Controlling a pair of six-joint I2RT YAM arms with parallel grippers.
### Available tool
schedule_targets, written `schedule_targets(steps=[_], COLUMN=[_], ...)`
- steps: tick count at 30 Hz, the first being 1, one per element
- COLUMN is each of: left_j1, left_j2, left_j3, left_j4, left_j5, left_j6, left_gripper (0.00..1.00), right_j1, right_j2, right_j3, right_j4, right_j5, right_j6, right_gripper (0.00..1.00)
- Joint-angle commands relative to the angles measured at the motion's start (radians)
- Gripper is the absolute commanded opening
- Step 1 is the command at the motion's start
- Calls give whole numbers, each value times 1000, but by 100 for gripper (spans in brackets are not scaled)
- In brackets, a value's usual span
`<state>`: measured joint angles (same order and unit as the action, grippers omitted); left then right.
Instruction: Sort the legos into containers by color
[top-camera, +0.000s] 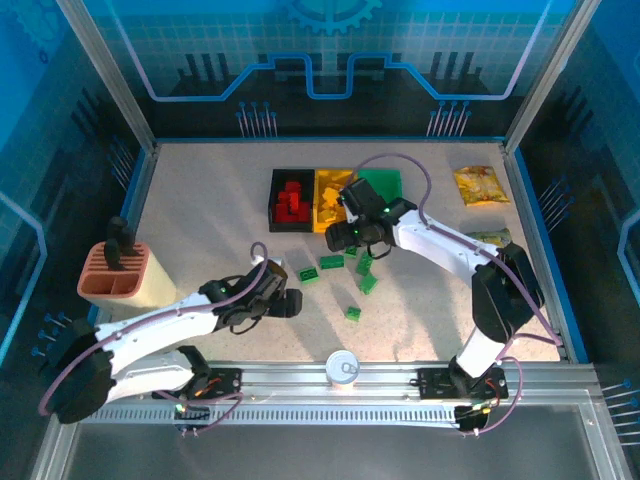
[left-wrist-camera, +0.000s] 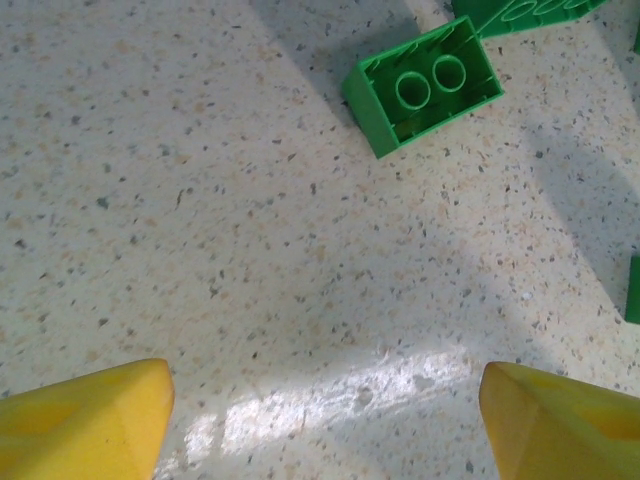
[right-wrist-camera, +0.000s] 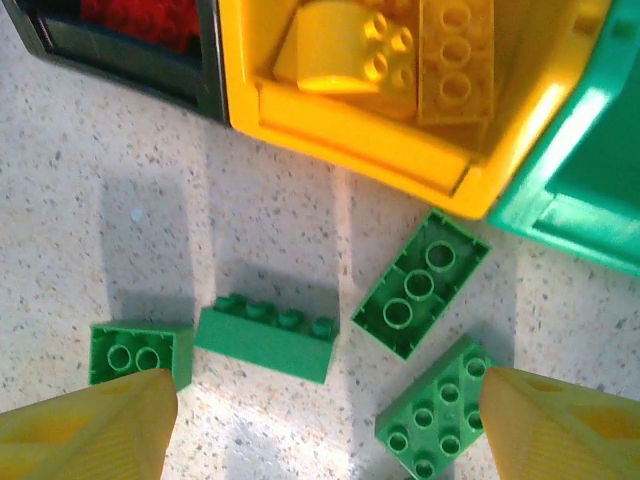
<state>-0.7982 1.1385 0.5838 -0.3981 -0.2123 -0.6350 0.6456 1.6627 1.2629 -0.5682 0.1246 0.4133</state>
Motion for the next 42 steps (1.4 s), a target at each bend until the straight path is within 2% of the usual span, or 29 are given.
schedule_targets(steps=[1, 8, 18, 28, 32, 38, 42], left_j1=[-6, -4, 5, 39, 39, 39, 38], left_j2=[75, 261, 515, 627, 655, 650, 620], left_j3=[69, 180, 373, 458, 495, 528, 530], left_j4=[55, 67, -14, -41, -64, -98, -100], left_j5=[-1, -5, -21, -14, -27, -44, -41], left_j6=[45, 67, 96, 114, 136, 159, 166], left_gripper=[82, 83, 82, 81, 76, 56, 48], right_j1=[6, 5, -1, -33, -37, -41, -46], right_j2=[-64, -178, -308, -391, -387, -382, -400], right_j3=[-65, -236, -425, -526, -535, -550, -562], right_j4=[50, 103, 131, 163, 170, 183, 183], right_j5=[-5, -3, 18, 13, 6, 3, 5], right_j6=[26, 72, 110, 130, 130, 134, 136], right_gripper=[81, 83, 83, 83, 83, 82, 83])
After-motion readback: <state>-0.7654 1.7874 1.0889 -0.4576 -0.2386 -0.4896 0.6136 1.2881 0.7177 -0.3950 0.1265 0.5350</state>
